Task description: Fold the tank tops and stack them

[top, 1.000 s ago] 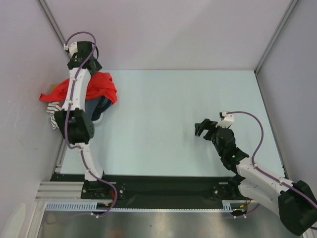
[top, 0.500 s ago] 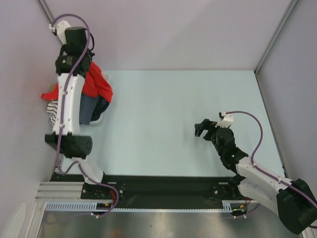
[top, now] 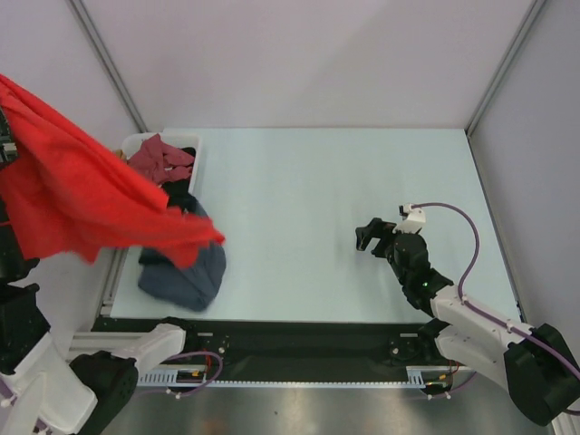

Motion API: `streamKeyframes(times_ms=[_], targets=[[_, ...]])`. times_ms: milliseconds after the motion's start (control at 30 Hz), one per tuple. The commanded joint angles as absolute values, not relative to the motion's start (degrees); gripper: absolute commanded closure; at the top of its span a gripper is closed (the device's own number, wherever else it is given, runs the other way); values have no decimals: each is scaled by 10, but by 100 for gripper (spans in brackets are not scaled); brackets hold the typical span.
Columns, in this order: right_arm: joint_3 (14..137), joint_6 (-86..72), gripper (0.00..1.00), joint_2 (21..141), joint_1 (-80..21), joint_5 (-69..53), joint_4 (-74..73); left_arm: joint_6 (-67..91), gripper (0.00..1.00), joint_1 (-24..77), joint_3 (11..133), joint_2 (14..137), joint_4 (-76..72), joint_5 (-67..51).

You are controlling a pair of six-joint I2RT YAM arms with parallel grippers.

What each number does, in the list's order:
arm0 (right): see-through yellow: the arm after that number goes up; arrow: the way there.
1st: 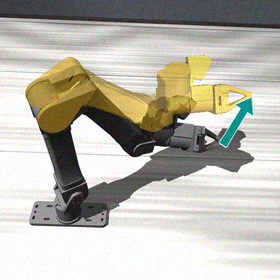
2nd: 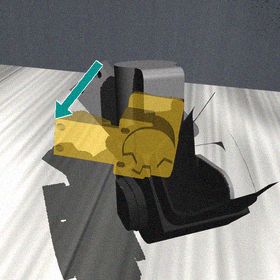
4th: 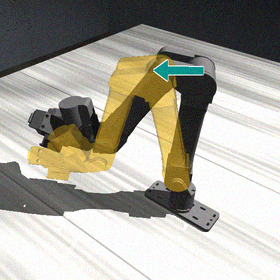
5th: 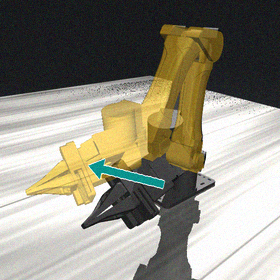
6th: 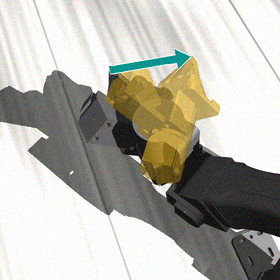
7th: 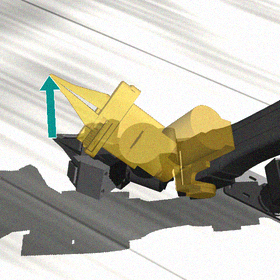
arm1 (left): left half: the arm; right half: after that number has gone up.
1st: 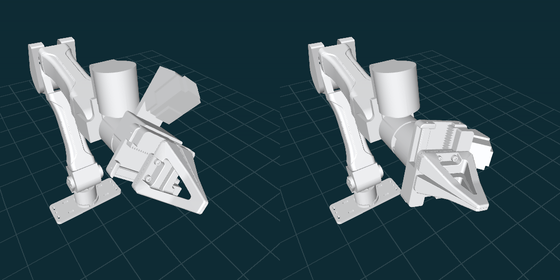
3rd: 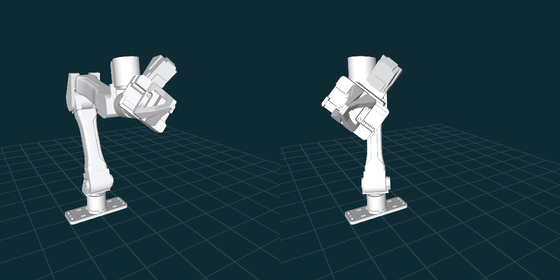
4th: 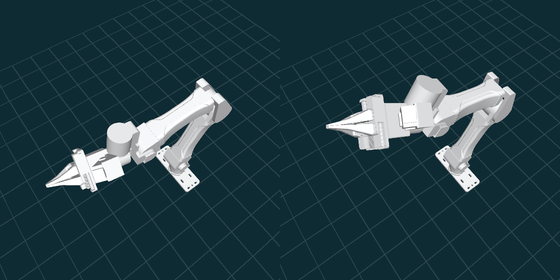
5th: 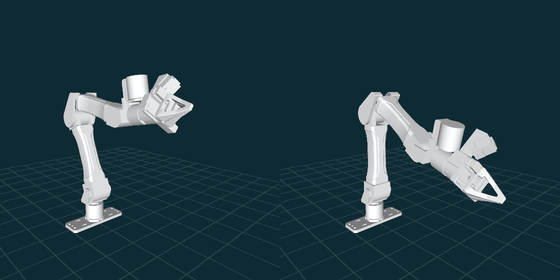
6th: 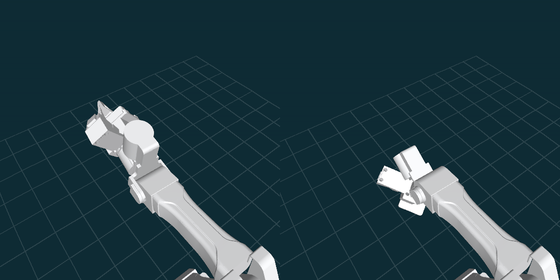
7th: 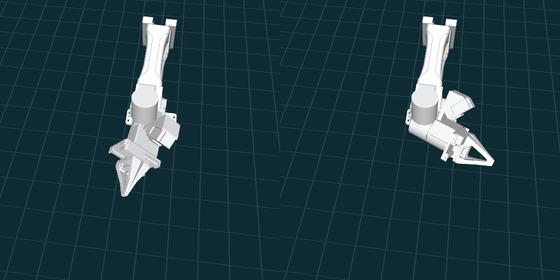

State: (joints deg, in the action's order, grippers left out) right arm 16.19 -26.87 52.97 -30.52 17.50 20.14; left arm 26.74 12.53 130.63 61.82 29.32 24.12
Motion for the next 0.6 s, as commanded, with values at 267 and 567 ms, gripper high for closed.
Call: streamKeyframes(times_ms=[267, 567], targets=[[174, -257, 2, 534, -301, 181, 231, 363, 100, 328, 1104, 734, 177, 22], [166, -264, 2, 488, -299, 237, 198, 389, 68, 469, 913, 836, 84, 33]])
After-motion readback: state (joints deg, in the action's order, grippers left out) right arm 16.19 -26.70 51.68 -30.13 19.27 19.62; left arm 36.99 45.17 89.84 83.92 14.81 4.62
